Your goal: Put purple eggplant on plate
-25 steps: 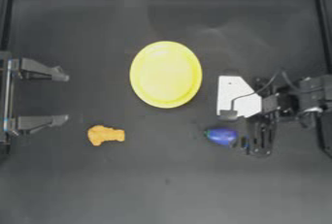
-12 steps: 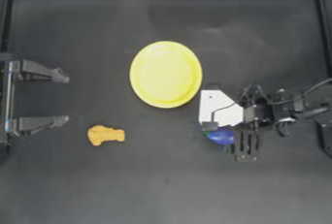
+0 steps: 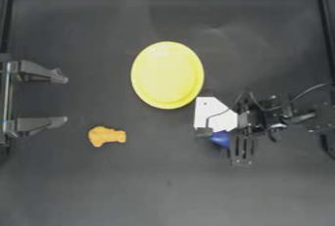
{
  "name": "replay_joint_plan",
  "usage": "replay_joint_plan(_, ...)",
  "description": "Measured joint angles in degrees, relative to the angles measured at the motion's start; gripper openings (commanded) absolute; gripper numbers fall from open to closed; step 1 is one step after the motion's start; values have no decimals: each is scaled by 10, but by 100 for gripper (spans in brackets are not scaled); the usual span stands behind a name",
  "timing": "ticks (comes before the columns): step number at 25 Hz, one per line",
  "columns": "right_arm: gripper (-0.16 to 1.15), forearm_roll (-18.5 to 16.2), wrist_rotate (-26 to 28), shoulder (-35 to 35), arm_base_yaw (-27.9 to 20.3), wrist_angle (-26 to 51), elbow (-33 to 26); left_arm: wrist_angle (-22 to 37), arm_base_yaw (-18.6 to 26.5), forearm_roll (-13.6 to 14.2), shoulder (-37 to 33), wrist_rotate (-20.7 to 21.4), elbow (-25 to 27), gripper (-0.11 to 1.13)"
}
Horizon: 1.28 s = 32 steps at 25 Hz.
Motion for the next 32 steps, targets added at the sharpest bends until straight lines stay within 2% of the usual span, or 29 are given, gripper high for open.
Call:
replay_joint_plan(3, 95, 1, 0, 10, 0, -1, -1, 0, 0, 0, 0, 0, 0, 103)
replay_joint_plan(5, 87, 1, 0, 14, 1, 1, -3, 0, 0, 0, 0, 0, 0, 103)
replay_joint_plan(10, 36, -1, 1, 18, 4, 13, -9, 0, 0, 0, 0, 0, 0, 103)
replay_joint_plan(12, 27, -2, 1, 18, 4, 18, -10, 0, 0, 0, 0, 0, 0, 103)
replay_joint_plan(20, 28, -11, -2, -6, 4, 25, -16, 0, 0, -1, 0, 0, 1, 103)
replay_joint_plan(26, 28, -72, -14, -63, -17, 27, -50, 5, 0, -1, 0, 0, 0, 103)
replay_joint_plan(30, 27, -127, -30, -68, -42, 29, -76, 7, 0, -1, 0, 0, 1, 103)
replay_joint_plan(32, 27, -140, -47, -62, -58, 30, -91, 7, 0, -1, 0, 0, 1, 103)
